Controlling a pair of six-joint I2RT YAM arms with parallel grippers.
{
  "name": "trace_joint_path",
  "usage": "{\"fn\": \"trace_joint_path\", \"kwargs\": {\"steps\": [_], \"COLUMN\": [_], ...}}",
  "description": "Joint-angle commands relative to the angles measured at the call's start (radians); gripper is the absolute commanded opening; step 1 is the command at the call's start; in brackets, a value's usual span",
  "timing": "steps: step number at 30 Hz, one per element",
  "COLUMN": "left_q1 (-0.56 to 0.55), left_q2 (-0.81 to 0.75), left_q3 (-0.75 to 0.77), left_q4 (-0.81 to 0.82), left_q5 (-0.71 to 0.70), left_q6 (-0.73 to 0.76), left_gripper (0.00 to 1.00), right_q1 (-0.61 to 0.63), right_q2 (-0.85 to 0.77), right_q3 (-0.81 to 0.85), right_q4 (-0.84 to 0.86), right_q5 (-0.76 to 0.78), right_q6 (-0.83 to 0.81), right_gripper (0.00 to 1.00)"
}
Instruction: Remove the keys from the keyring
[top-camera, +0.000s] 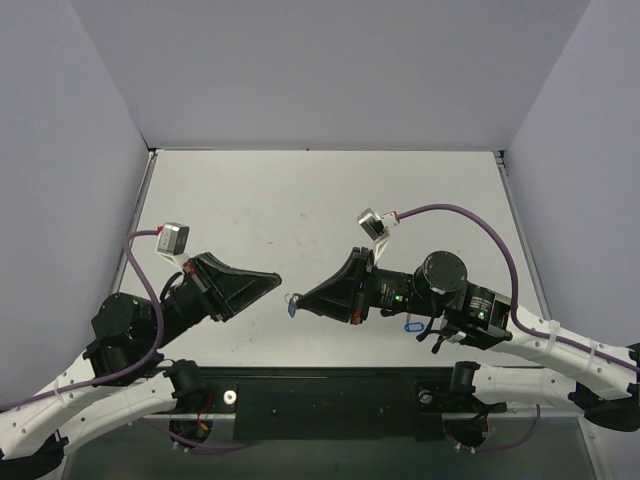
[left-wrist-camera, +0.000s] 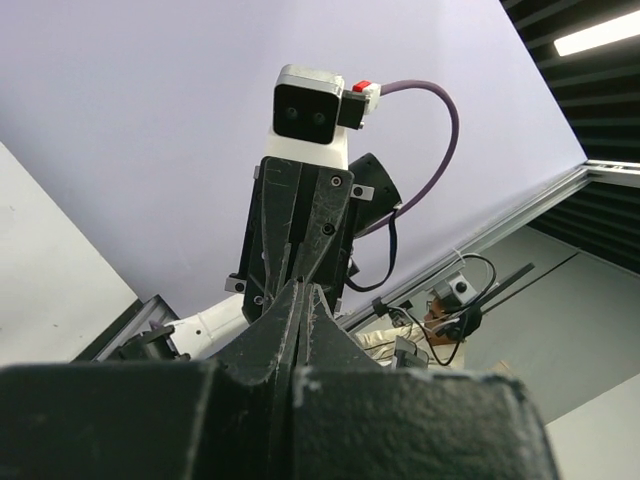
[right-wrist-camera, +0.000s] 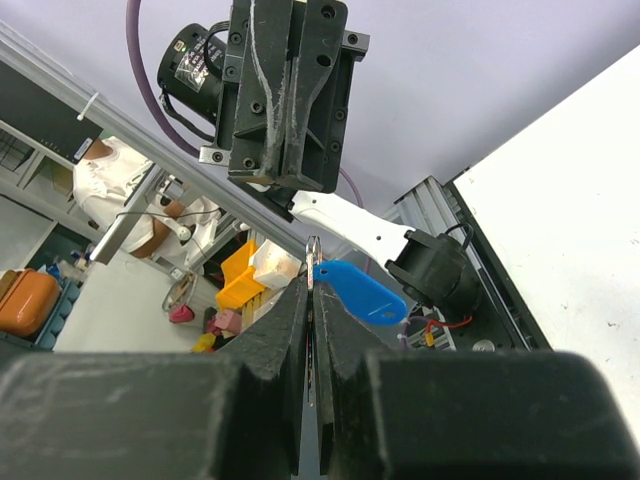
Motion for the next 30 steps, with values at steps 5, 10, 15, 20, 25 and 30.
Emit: {"fn": "trace_joint_path", "kwargs": {"steps": [5,10,15,20,25,30], "left_q1": [-0.006,-0.006,-0.006,-0.006,-0.006,-0.006], "left_q2": [0.024,0.066,0.113,0.171,0.181,0.144], "left_q3": [0.162,0.270,0.359,0.408,0.408,0.349], "left_q4": [-0.192,-0.354,-0.453,-0.520,-0.490,-0.410], "left_q5": [0.032,0.086,0.138,0.218,0.264,0.293], "left_q6": [0.155,0.256,0.362,0.440,0.461,0.430], "left_gripper": [0.13,0.49,0.58,0.57,0.53,0.50], "right_q1": [0.015,0.019,0.023,0.030,0.038,0.041], "right_q2": [-0.002,-0.006,-0.019,-0.023,-0.029,-0.049], "right_q3": [0.037,0.055,0.061,0.069,0.070,0.061], "right_q4": [0.047,-0.004,-0.033,-0.044,-0.039,-0.038], "right_q5": [-0.030,-0.055,-0.069,-0.084,-0.105,-0.109], "right_q6": [-0.006,-0.022,-0.034,-0.040,-0.046,-0.057], "right_gripper": [0.00,0.00,0.00,0.00,0.00,0.00]}}
